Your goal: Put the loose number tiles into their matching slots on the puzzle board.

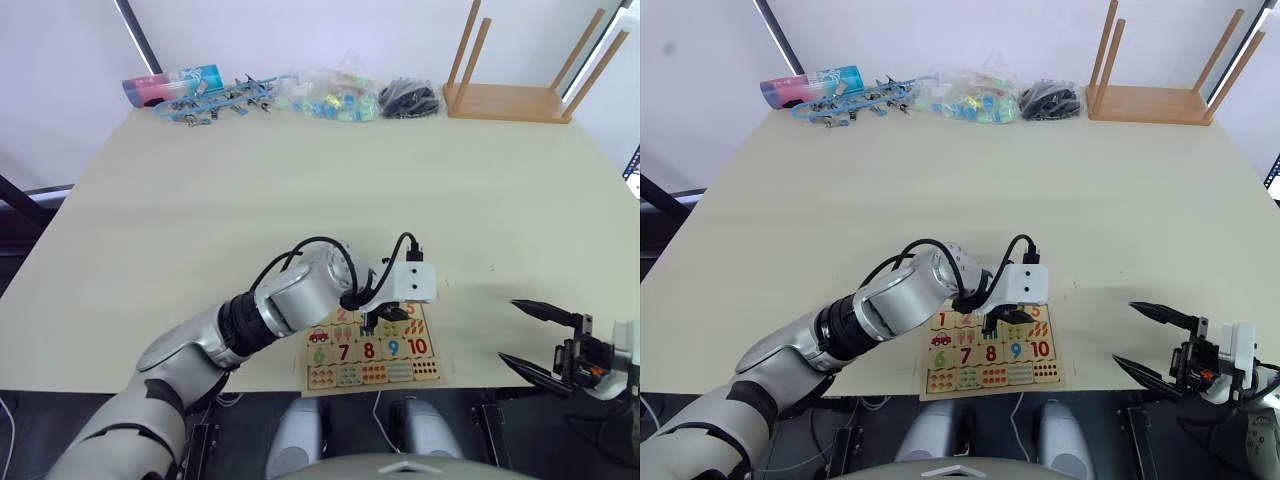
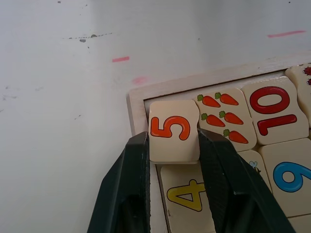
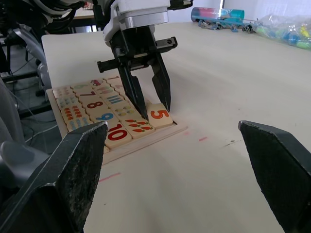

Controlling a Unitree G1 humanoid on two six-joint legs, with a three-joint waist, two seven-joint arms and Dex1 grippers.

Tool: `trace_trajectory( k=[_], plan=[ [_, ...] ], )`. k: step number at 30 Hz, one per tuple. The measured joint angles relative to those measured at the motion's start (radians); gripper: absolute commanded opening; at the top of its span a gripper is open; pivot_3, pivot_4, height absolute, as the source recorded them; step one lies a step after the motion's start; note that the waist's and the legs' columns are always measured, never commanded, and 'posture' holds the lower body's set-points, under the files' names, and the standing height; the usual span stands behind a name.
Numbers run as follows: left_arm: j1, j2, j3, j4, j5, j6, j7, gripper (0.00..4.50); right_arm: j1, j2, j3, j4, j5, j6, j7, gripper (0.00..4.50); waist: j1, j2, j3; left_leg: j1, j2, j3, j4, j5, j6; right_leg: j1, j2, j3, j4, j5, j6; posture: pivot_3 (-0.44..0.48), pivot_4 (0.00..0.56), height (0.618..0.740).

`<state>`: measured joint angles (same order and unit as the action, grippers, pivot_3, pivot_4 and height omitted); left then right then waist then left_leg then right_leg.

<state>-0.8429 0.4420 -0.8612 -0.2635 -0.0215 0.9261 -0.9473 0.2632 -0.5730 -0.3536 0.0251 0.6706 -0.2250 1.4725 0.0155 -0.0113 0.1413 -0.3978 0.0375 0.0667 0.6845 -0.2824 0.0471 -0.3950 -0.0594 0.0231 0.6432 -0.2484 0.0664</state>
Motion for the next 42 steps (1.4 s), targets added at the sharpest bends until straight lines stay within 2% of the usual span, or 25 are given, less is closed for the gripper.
trace_trajectory(
  k=[9, 11, 14, 15, 16, 33, 42],
  plan=[
    [0.000, -0.006, 0.004, 0.004, -0.001, 0.003, -0.011, 0.93, 0.004, 0.000, 0.000, -0.008, 0.000, 0.000, -0.002, 4.50, 0.000, 0.000, 0.000, 0.000, 0.000, 0.000, 0.000, 0.000, 0.000, 0.000, 0.000, 0.000, 0.000, 0.000, 0.000, 0.000, 0.150, 0.737],
    [0.000, -0.009, 0.007, 0.007, -0.001, 0.006, -0.012, 1.97, 0.003, 0.000, 0.000, -0.008, 0.000, 0.000, -0.002, 4.50, 0.000, 0.000, 0.000, 0.000, 0.000, 0.000, 0.000, 0.000, 0.000, 0.000, 0.000, 0.000, 0.000, 0.000, 0.000, 0.000, 0.150, 0.737],
    [0.000, -0.012, 0.018, 0.010, -0.001, 0.008, -0.012, 3.09, 0.000, 0.000, 0.000, -0.008, 0.000, 0.000, -0.001, 4.50, 0.000, 0.000, 0.000, 0.000, 0.000, 0.000, 0.000, 0.000, 0.000, 0.000, 0.000, 0.000, 0.000, 0.000, 0.000, 0.000, 0.150, 0.737],
    [0.000, -0.012, 0.022, 0.011, -0.001, 0.009, -0.013, 3.75, -0.003, 0.000, 0.000, -0.007, 0.000, 0.000, -0.001, 4.50, 0.000, 0.000, 0.000, 0.000, 0.000, 0.000, 0.000, 0.000, 0.000, 0.000, 0.000, 0.000, 0.000, 0.000, 0.000, 0.000, 0.150, 0.737],
    [0.000, -0.012, 0.025, 0.011, -0.001, 0.010, -0.013, 4.00, -0.006, 0.000, 0.000, -0.007, 0.000, -0.001, -0.001, 4.50, 0.000, 0.000, 0.000, 0.000, 0.000, 0.000, 0.000, 0.000, 0.000, 0.000, 0.000, 0.000, 0.000, 0.000, 0.000, 0.000, 0.150, 0.737],
    [-0.022, 0.033, 0.041, 0.009, -0.024, 0.004, -0.085, 4.00, -0.027, 0.000, 0.000, 0.016, -0.003, -0.018, 0.004, 4.50, 0.000, 0.000, 0.000, 0.000, 0.000, 0.000, 0.000, 0.000, 0.000, 0.000, 0.000, 0.000, 0.000, 0.000, 0.000, 0.000, 0.150, 0.737],
    [-0.064, 0.068, 0.146, 0.016, -0.099, -0.058, -0.188, 4.00, -0.035, 0.000, 0.000, 0.023, -0.003, -0.018, 0.005, 4.50, -0.001, 0.000, 0.000, 0.000, 0.000, 0.000, 0.000, 0.000, 0.000, 0.000, 0.000, 0.000, 0.000, 0.000, 0.000, 0.000, 0.150, 0.737]
  ],
)
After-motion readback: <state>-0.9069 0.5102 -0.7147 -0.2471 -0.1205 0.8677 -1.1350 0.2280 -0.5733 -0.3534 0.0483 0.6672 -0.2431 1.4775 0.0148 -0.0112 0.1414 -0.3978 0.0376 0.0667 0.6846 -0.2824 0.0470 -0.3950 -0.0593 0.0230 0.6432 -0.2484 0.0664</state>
